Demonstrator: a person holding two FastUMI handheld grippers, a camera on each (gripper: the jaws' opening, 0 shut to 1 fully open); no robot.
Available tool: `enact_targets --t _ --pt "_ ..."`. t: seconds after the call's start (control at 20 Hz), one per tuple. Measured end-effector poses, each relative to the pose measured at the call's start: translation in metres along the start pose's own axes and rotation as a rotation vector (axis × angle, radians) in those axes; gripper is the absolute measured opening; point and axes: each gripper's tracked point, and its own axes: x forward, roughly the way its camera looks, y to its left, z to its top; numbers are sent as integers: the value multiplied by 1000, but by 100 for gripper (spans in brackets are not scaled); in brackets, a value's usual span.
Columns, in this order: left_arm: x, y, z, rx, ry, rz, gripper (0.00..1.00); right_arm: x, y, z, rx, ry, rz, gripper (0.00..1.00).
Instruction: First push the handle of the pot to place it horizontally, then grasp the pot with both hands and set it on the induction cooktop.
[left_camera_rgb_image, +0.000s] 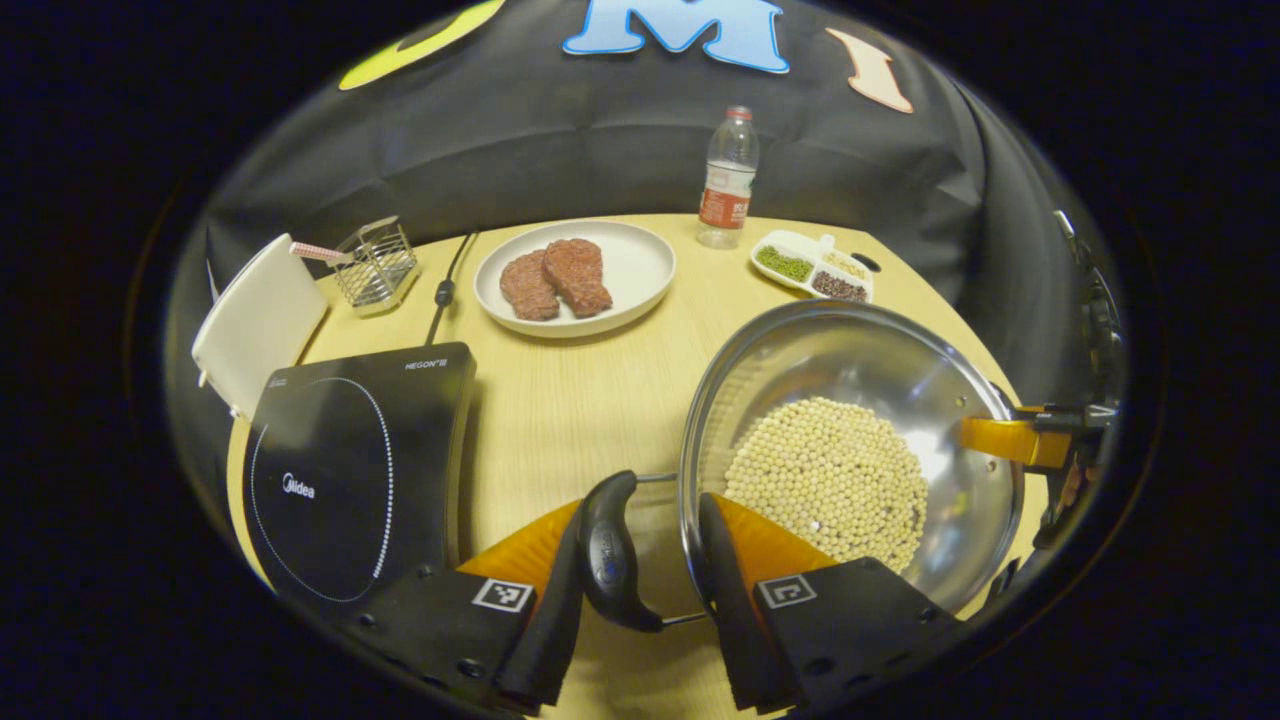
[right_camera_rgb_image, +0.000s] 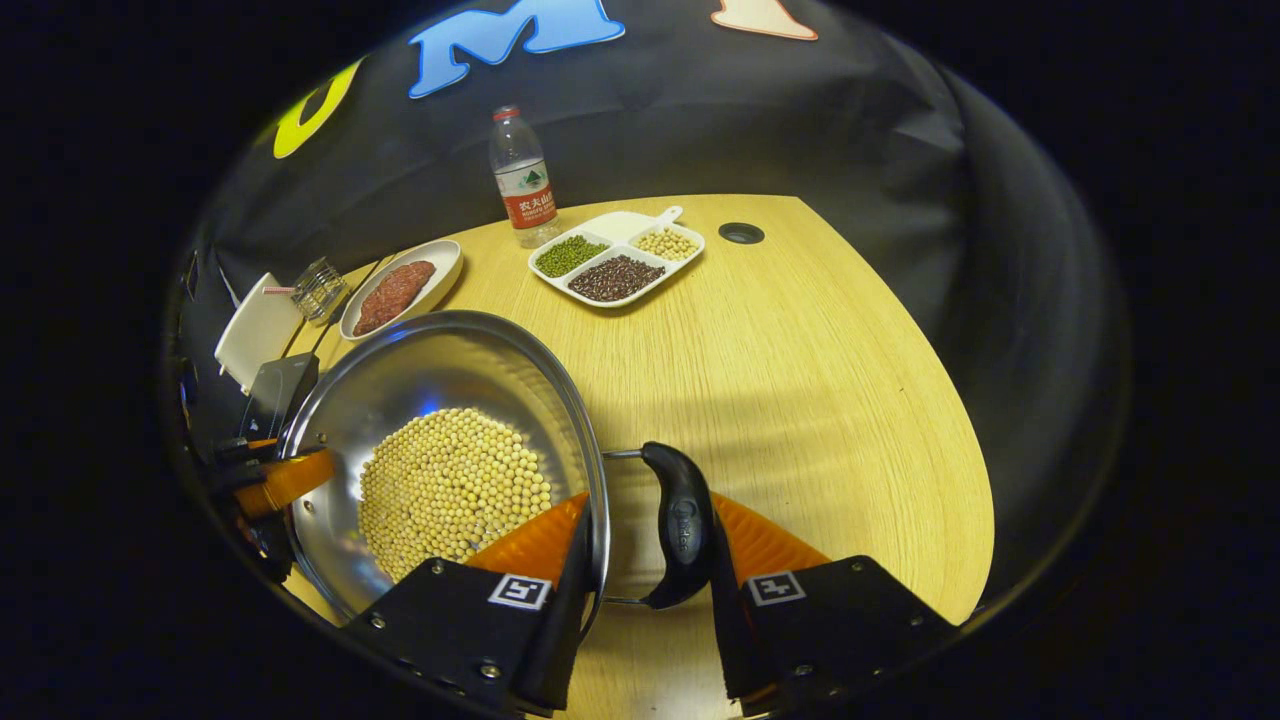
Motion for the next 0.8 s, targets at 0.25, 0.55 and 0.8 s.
enact_targets --t 0.25,0.55,0.8 --pt "-3 0 0 8 -3 -2 65 -10 2 -4 9 10 -3 57" --pt "-6 9 4 -12 -8 -20 61 -38 12 3 4 -7 -25 57" --pt "-16 18 10 -8 -9 -16 63 -57 33 3 9 -18 -18 57"
